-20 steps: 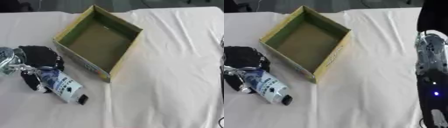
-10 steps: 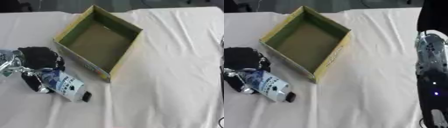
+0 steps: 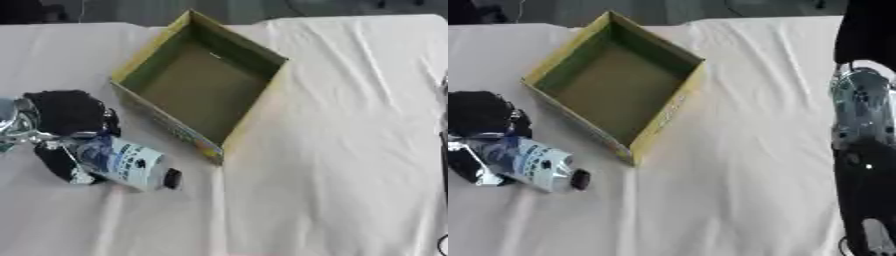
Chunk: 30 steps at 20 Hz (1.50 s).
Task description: Pick up objects on the table and place them in the box.
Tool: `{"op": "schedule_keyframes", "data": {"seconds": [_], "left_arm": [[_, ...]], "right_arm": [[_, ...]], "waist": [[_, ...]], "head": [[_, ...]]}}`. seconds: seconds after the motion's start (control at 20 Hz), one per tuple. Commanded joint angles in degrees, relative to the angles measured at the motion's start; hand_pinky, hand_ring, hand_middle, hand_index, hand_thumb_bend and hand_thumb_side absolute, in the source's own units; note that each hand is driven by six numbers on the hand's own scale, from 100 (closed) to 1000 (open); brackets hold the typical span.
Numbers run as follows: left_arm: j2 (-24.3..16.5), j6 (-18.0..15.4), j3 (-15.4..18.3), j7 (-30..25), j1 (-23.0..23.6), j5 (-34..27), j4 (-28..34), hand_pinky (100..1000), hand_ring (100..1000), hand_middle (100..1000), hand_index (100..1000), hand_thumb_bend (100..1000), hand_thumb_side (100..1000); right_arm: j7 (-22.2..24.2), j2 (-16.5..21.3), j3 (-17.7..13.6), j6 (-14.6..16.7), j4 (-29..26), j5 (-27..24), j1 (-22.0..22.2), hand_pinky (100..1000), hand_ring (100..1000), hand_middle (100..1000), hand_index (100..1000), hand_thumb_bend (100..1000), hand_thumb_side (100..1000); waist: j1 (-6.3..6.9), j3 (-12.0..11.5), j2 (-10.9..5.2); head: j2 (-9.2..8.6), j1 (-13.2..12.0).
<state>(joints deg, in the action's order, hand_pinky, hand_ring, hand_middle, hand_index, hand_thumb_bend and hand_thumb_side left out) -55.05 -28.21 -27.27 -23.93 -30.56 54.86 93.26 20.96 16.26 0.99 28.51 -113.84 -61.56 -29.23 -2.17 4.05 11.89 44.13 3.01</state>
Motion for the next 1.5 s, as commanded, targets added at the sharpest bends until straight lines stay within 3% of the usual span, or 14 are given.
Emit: {"op": "schedule_keyframes", "data": {"seconds": [0.05,0.6,0.85,1.25,1.3,1.35,1.5], "left_arm": [[-3.4,1.0,1.9,-0.4,-0.3,-0.1,1.7,100,188,240,473,170,619],[-6.7,2.8,4.6,2.1,-2.1,-0.5,6.4,100,174,225,472,159,627],[-7.2,4.5,5.6,4.4,-3.5,-5.6,8.5,100,138,216,471,161,621],[-7.4,7.3,6.4,3.1,-5.1,-13.8,8.3,100,108,211,471,165,619],[-7.4,7.5,6.5,3.0,-5.4,-14.8,8.4,100,107,211,471,127,641],[-7.4,7.7,6.6,3.0,-5.9,-15.5,8.4,100,106,210,471,166,618],[-7.0,7.8,6.6,3.2,-7.4,-17.0,8.3,100,100,208,470,165,620]], "right_arm": [[0.1,1.0,-0.2,0.2,-0.7,0.2,-0.2,308,442,489,685,100,888],[0.2,1.3,-0.2,0.2,-0.7,0.3,0.2,308,442,489,684,100,888],[0.1,1.4,-0.2,0.2,-0.7,0.3,0.2,308,441,489,684,100,888],[0.0,1.5,-0.1,0.1,-0.7,0.4,0.4,308,442,489,685,100,889],[0.0,1.5,-0.1,0.1,-0.7,0.4,0.4,308,442,489,685,100,889],[0.0,1.6,-0.1,0.1,-0.7,0.5,0.5,308,442,489,684,100,889],[0.1,1.6,-0.1,0.1,-0.7,0.5,0.6,308,442,489,684,100,889]], "waist": [[0.32,-0.2,-1.08],[0.50,-0.5,-1.34],[0.68,-0.5,-1.46],[0.82,-0.7,-1.66],[0.83,-0.7,-1.68],[0.83,-0.8,-1.72],[0.88,-0.8,-1.83]], "head": [[-0.01,-0.5],[-0.01,-0.7],[-0.01,-0.7],[-0.01,-0.9],[-0.01,-0.9],[-0.01,-1.0],[-0.01,-1.3]]}}
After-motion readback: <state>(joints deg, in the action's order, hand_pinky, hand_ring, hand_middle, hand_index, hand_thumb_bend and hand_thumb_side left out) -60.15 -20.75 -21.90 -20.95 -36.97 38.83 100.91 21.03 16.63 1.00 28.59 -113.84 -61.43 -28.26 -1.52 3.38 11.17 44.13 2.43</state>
